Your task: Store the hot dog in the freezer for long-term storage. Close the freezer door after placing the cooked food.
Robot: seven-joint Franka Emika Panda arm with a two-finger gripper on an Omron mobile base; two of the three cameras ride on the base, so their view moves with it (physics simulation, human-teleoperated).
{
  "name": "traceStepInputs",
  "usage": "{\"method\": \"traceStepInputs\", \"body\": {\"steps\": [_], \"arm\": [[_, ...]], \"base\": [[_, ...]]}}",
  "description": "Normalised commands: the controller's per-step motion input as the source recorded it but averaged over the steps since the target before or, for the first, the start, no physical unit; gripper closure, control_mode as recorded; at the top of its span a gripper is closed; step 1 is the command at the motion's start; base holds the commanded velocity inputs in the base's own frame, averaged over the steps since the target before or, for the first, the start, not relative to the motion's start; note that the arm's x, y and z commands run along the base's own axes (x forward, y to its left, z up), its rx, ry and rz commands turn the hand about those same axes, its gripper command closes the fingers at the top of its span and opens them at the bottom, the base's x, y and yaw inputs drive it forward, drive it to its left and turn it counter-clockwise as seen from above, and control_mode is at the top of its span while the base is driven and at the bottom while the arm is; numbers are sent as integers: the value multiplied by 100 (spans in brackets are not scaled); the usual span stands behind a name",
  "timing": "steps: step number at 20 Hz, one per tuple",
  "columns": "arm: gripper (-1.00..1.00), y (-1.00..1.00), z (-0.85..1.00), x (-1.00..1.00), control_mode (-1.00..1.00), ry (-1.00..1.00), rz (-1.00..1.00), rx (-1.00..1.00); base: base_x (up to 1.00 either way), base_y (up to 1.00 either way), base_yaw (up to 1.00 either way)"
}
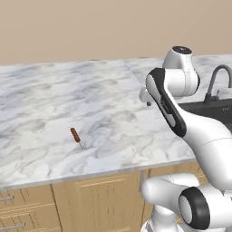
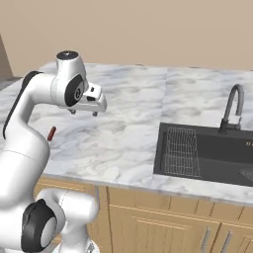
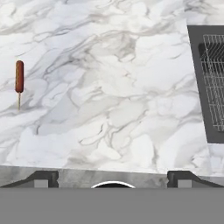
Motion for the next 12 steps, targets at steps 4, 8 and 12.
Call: {"method": "traceStepInputs", "body": {"steps": [4, 8, 12], "arm": [[-100, 0, 0, 0, 100, 0, 0, 0], [-100, 0, 0, 0, 100, 0, 0, 0], [-100, 0, 0, 0, 100, 0, 0, 0]], "base": [[9, 55, 5], [12, 32, 9], [1, 34, 12]]}}
